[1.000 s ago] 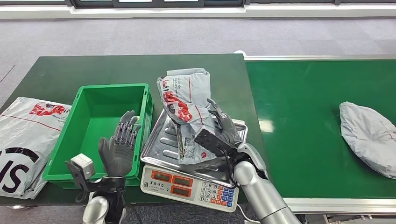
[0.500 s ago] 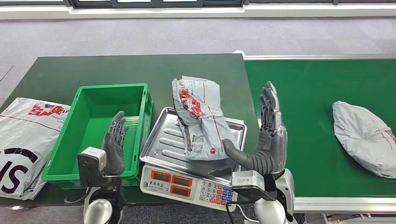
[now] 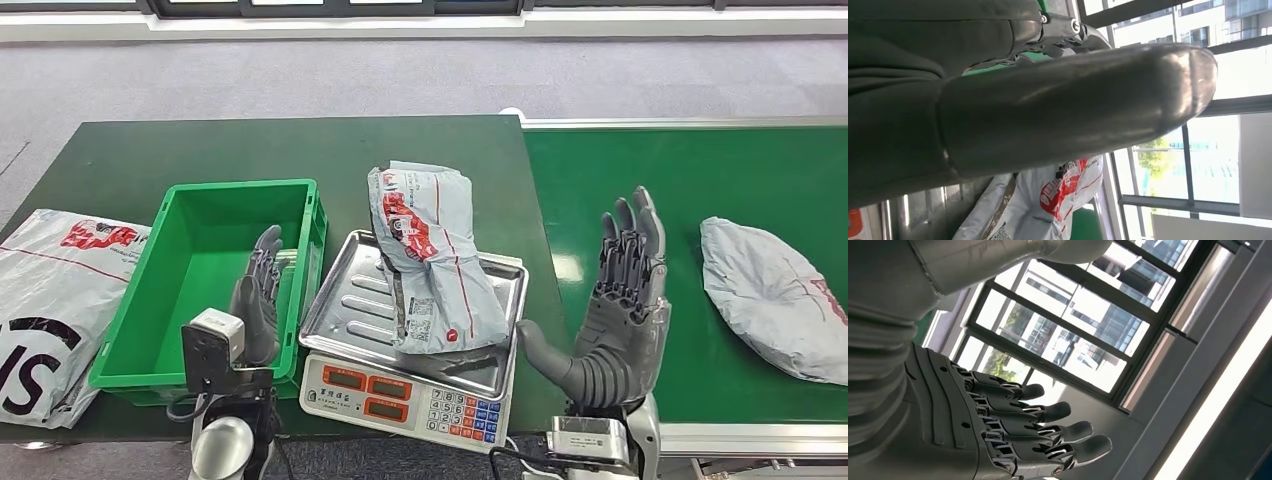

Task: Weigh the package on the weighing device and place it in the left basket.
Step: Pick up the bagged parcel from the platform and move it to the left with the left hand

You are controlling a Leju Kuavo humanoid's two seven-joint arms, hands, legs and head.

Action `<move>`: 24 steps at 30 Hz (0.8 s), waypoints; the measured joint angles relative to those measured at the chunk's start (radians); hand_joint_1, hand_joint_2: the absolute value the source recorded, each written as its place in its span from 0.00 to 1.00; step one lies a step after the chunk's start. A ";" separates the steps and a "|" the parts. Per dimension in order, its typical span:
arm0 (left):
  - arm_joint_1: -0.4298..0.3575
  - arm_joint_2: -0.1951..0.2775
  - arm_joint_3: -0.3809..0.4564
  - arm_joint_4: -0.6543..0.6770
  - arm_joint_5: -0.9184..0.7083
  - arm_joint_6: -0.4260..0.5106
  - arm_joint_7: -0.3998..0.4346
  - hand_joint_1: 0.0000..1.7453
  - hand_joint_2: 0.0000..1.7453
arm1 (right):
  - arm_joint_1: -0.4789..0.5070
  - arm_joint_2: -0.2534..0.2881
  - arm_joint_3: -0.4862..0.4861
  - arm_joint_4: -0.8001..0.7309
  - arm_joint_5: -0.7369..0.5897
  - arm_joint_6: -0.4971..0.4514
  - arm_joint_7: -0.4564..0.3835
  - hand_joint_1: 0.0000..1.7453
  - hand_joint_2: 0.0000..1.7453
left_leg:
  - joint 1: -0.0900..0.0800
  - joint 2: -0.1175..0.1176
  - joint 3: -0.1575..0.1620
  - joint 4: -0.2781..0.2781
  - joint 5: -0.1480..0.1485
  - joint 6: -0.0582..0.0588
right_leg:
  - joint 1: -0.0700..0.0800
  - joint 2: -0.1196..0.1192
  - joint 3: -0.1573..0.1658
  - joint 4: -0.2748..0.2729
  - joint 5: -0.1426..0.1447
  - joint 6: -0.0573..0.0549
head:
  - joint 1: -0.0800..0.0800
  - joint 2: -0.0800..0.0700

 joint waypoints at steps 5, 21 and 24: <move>0.023 0.007 -0.004 -0.015 -0.088 0.031 -0.024 0.00 0.00 | 0.013 0.000 -0.003 -0.007 -0.035 -0.032 -0.091 0.00 1.00 | 0.000 0.000 0.000 0.000 0.000 0.000 | 0.000 0.000 -0.001 0.000 0.000 0.000 | 0.000 0.000; -0.555 -0.001 -0.335 0.571 -0.514 -0.080 0.076 0.00 1.00 | -0.078 0.003 -0.004 -0.031 -0.074 0.012 -0.100 0.00 1.00 | -0.001 0.000 -0.001 0.001 0.006 0.001 | -0.001 0.000 -0.001 0.000 0.008 0.000 | 0.000 0.000; -0.629 -0.024 -0.371 0.674 -0.511 -0.075 0.083 0.00 1.00 | -0.114 0.008 -0.004 -0.011 -0.080 0.028 -0.091 0.00 1.00 | -0.001 0.000 -0.001 0.001 0.006 0.001 | -0.001 -0.001 -0.001 0.000 0.008 0.000 | 0.000 0.000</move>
